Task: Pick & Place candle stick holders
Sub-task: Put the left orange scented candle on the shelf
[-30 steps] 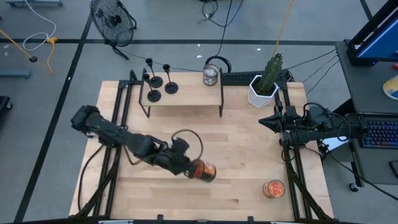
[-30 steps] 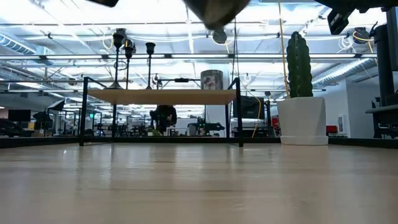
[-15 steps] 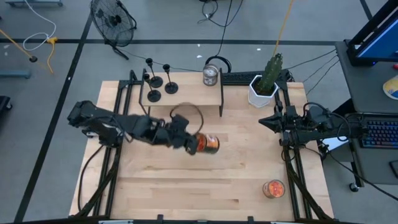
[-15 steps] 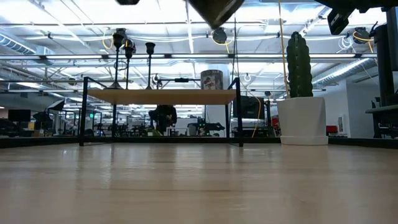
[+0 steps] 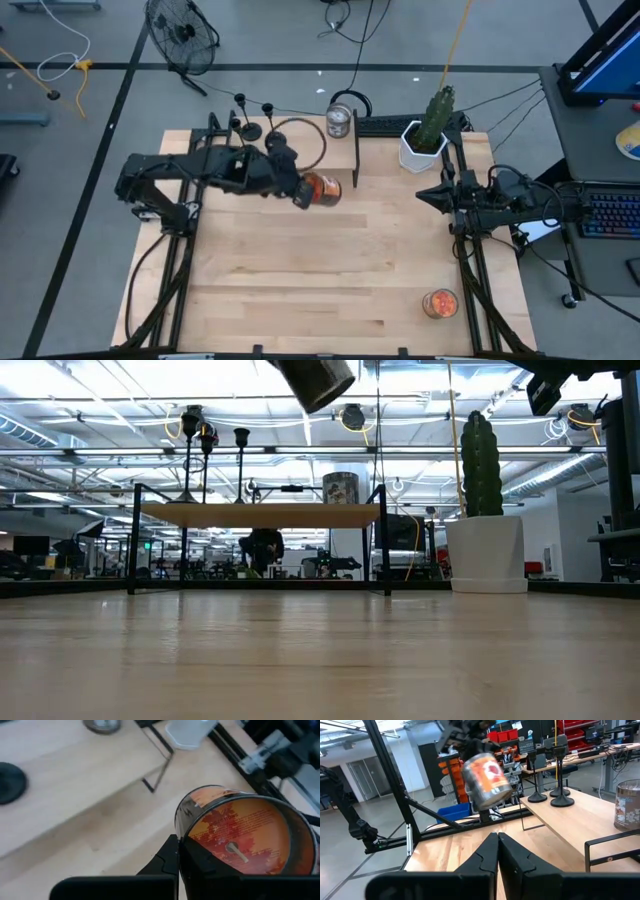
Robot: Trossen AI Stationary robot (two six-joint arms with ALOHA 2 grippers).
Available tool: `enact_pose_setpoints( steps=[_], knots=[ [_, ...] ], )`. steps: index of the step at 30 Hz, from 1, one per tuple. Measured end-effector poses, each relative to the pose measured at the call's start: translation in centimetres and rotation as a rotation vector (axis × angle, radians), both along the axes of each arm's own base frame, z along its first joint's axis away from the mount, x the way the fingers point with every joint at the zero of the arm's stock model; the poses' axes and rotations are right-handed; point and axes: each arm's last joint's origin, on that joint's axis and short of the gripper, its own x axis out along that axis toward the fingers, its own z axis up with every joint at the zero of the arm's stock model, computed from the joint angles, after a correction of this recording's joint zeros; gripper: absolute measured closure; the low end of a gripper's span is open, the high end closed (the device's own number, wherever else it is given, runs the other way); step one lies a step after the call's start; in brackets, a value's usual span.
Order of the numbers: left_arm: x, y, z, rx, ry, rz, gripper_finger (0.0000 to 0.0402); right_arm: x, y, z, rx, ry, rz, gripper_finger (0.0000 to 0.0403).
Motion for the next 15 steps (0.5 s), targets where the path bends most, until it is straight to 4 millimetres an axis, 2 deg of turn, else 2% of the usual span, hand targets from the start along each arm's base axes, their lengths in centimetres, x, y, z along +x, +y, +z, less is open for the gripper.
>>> enact_pose_setpoints(
  steps=[6,11,15],
  knots=[
    [1.4,3.3,-0.8,0.022,-0.004,0.100,0.0400,0.0,0.0,0.0,0.000,0.000,0.000,0.0399],
    [3.3,6.2,-1.6,0.037,-0.047,0.105,0.0400,0.0,0.0,0.0,0.000,0.000,0.000,0.0399],
    [4.0,8.3,-2.2,0.038,-0.041,0.111,0.0400,0.0,0.0,-0.1,-0.003,0.009,0.000,0.0399]
  ],
)
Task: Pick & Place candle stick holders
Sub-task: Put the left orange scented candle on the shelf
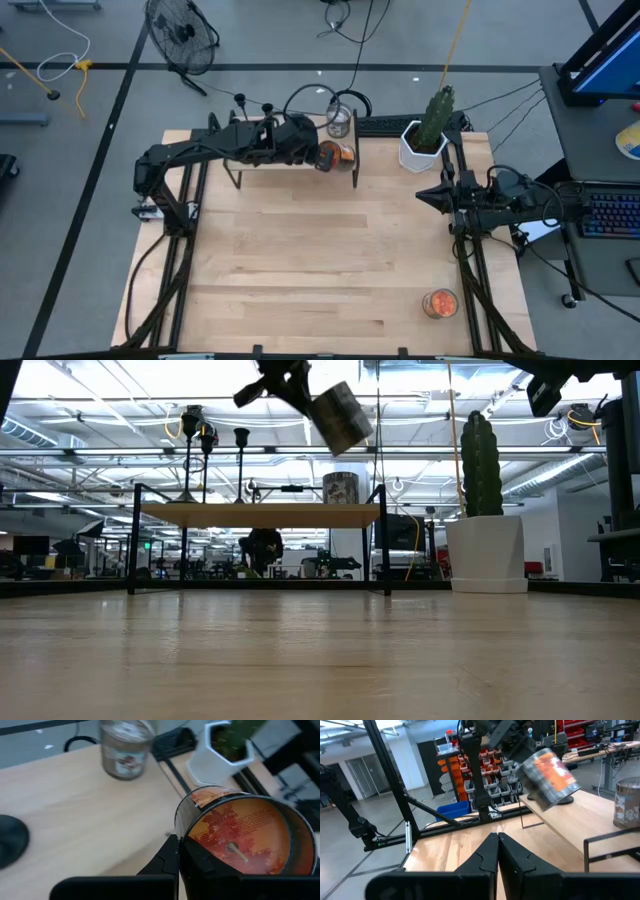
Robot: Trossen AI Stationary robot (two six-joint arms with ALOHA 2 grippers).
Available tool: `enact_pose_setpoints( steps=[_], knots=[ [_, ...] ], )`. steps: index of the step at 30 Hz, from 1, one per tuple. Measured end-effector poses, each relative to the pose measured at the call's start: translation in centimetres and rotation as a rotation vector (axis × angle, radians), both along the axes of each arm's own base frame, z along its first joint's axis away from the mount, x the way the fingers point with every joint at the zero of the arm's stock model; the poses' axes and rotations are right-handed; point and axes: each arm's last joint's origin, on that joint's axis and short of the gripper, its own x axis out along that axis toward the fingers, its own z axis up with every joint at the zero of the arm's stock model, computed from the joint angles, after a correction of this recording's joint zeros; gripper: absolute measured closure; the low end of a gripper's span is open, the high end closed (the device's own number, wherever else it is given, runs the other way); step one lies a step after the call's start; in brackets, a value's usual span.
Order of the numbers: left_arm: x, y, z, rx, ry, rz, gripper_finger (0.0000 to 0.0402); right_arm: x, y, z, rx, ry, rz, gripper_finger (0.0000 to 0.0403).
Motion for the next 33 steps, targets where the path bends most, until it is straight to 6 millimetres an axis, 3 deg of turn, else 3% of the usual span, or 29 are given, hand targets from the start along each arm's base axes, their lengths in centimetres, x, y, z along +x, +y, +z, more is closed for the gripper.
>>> enact_pose_setpoints(
  steps=[3,13,22,33],
  knots=[
    [-0.3,1.2,-0.1,0.007,0.035,0.021,0.0401,0.0,0.0,-0.1,-0.002,0.014,0.000,0.0399],
    [-1.6,4.4,3.1,0.107,0.127,0.038,0.0401,0.0,0.0,-0.1,0.000,0.014,0.000,0.0399],
    [0.3,4.8,-0.2,0.041,0.339,-0.004,0.0401,0.0,0.0,-0.1,0.001,0.013,-0.004,0.0399],
    [1.3,5.5,-1.3,0.084,0.382,-0.015,0.0401,0.0,0.0,-0.1,0.001,0.013,-0.008,0.0399]
  ],
)
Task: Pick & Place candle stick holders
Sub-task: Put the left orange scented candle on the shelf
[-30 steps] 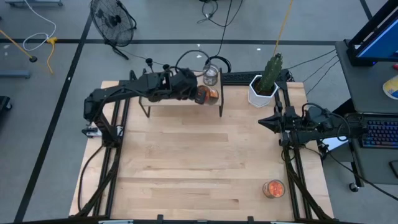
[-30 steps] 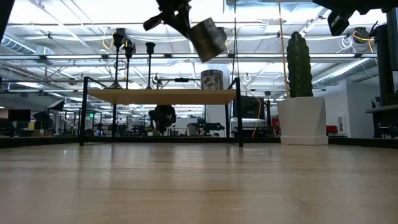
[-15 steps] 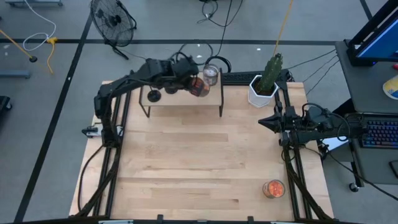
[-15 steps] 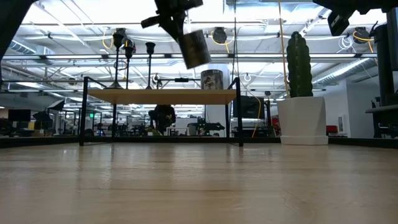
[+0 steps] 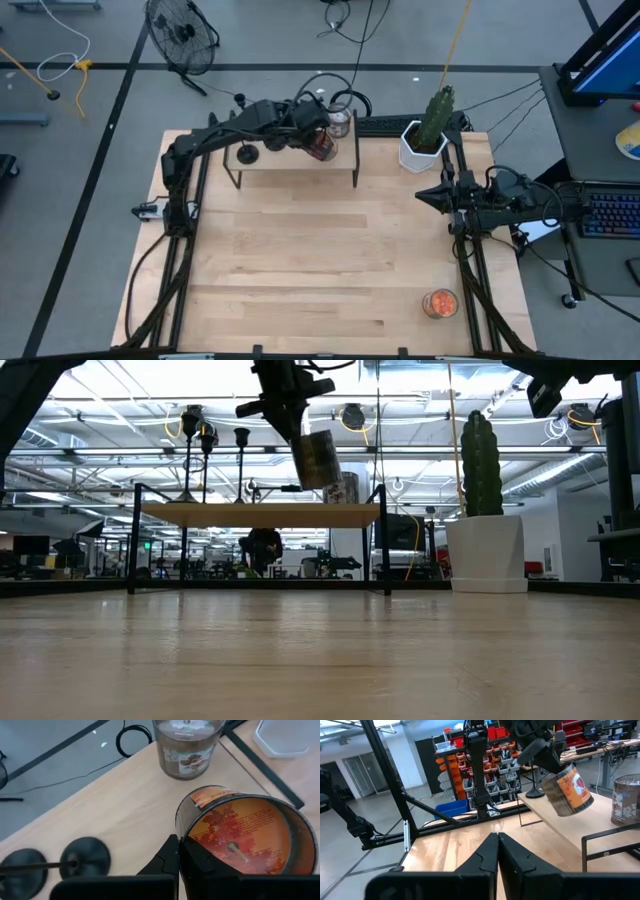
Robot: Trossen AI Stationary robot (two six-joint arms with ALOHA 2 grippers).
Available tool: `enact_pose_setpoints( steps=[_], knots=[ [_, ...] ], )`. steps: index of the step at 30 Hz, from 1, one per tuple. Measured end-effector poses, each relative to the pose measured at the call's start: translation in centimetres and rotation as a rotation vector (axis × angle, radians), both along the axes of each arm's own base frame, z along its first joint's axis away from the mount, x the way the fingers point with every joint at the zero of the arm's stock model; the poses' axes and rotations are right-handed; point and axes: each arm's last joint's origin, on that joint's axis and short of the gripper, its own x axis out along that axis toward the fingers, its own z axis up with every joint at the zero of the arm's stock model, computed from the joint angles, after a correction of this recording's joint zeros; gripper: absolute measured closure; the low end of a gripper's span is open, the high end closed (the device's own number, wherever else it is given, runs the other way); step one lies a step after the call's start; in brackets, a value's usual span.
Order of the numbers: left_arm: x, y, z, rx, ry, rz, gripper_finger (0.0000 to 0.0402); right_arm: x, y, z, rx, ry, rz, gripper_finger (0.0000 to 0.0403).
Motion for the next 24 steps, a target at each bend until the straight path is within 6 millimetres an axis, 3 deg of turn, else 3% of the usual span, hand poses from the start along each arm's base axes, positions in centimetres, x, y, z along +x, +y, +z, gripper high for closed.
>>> enact_pose_setpoints(
  steps=[24],
  knots=[
    [0.66,-0.48,0.29,0.157,0.107,-0.207,0.0401,-0.01,-0.14,0.01,0.000,-0.001,-0.049,0.0399]
  ],
)
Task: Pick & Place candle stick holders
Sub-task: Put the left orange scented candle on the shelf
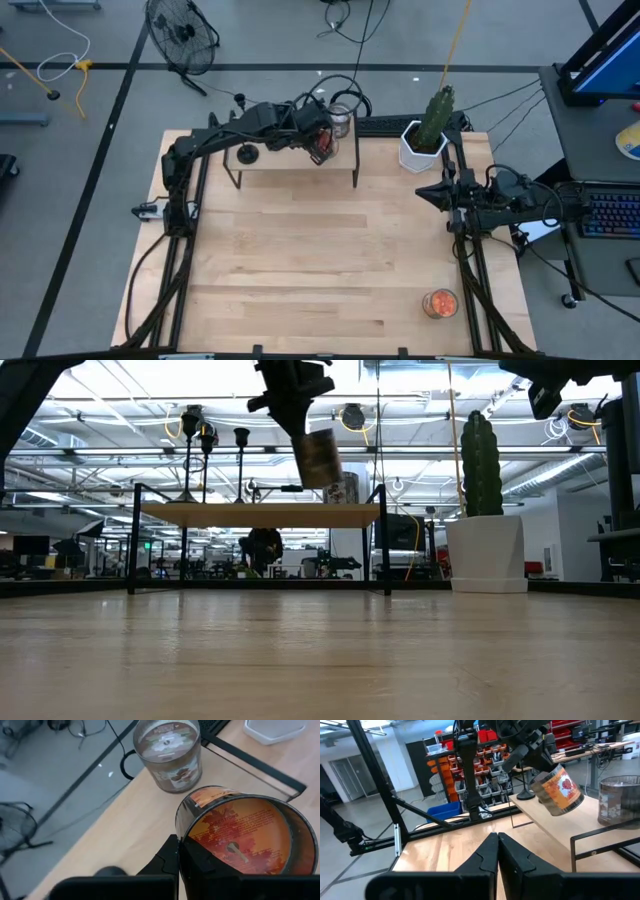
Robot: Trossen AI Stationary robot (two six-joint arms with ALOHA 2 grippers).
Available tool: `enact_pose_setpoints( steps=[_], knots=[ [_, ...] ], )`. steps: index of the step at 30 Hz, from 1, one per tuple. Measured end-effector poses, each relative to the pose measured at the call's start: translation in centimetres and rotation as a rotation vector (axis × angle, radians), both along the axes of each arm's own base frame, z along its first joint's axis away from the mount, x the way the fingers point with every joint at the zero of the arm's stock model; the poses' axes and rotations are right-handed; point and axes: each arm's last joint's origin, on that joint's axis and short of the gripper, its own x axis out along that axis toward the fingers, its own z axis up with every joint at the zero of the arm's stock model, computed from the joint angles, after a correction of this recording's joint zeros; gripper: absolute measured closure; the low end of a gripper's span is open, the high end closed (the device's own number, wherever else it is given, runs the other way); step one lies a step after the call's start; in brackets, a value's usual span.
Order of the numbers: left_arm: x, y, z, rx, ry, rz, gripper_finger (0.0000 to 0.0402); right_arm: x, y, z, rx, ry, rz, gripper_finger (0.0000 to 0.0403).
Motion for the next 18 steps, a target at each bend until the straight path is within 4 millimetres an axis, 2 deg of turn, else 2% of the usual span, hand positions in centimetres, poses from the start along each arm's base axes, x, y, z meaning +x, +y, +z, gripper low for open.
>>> enact_pose_setpoints(
  steps=[7,18],
  knots=[
    [-0.3,0.8,0.0,0.049,0.085,-0.091,0.0401,0.0,0.0,0.0,0.004,-0.005,0.002,0.0399],
    [-1.6,3.6,-0.1,0.061,0.143,-0.074,0.0401,0.0,0.0,0.1,0.027,-0.010,0.003,0.0399]
  ],
)
